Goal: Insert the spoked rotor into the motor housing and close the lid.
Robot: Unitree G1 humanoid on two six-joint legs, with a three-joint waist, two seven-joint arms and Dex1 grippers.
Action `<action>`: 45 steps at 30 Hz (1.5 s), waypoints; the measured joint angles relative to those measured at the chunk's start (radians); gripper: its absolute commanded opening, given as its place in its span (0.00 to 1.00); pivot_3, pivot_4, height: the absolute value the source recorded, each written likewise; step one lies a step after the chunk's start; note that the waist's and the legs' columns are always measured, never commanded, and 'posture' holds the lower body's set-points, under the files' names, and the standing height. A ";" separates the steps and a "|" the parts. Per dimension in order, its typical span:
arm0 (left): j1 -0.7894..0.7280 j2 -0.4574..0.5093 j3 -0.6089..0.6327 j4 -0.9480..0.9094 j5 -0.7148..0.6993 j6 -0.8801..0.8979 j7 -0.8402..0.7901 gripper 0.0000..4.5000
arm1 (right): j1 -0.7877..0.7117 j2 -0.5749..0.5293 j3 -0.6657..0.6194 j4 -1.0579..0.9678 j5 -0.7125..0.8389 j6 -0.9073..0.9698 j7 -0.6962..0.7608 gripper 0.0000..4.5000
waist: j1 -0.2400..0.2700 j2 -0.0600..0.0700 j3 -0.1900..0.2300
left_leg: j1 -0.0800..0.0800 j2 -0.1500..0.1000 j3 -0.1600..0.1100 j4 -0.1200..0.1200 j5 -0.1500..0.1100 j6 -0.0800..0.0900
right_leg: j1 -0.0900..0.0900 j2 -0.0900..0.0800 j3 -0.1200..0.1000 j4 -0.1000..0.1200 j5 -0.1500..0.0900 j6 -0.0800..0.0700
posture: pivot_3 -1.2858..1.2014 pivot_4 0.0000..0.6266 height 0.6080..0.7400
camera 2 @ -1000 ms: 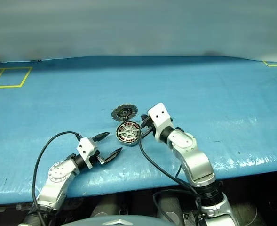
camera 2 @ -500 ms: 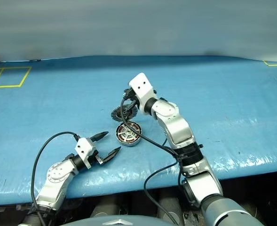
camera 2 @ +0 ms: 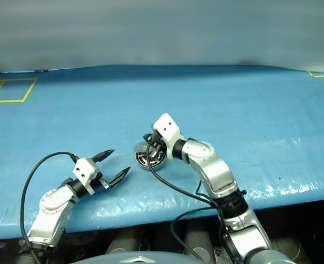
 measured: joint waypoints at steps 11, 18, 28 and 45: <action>-0.047 0.010 0.016 -0.041 -0.029 0.045 -0.012 1.00 | 0.121 0.080 0.066 0.015 -0.041 -0.002 -0.130 0.00 | 0.001 0.000 0.000 | 0.001 0.000 0.000 0.000 0.001 -0.001 | 0.000 0.005 0.000 0.001 0.000 0.001 | 0.52 0.24 1.00; -0.062 -0.003 0.009 -0.071 -0.039 0.069 -0.016 1.00 | 0.130 0.117 0.065 0.076 -0.062 -0.070 -0.177 0.00 | 0.001 -0.001 -0.001 | 0.004 0.000 0.000 0.000 0.001 -0.001 | 0.001 0.006 0.001 0.000 -0.003 0.005 | 0.52 0.24 1.00; -0.064 -0.020 -0.012 -0.073 -0.037 0.073 -0.018 1.00 | 0.161 0.111 0.027 0.083 -0.073 -0.190 -0.185 0.34 | 0.001 -0.001 0.000 | 0.001 0.000 -0.001 0.000 0.001 -0.002 | 0.001 0.006 0.001 0.000 0.000 0.000 | 0.52 0.24 1.00; -0.062 -0.037 -0.032 -0.073 -0.004 0.069 -0.017 1.00 | 0.155 0.105 0.041 0.104 -0.110 -0.259 -0.177 0.99 | 0.002 -0.001 0.000 | 0.001 0.000 -0.001 0.000 0.001 -0.002 | 0.001 0.007 0.002 0.000 -0.003 0.004 | 0.52 0.24 1.00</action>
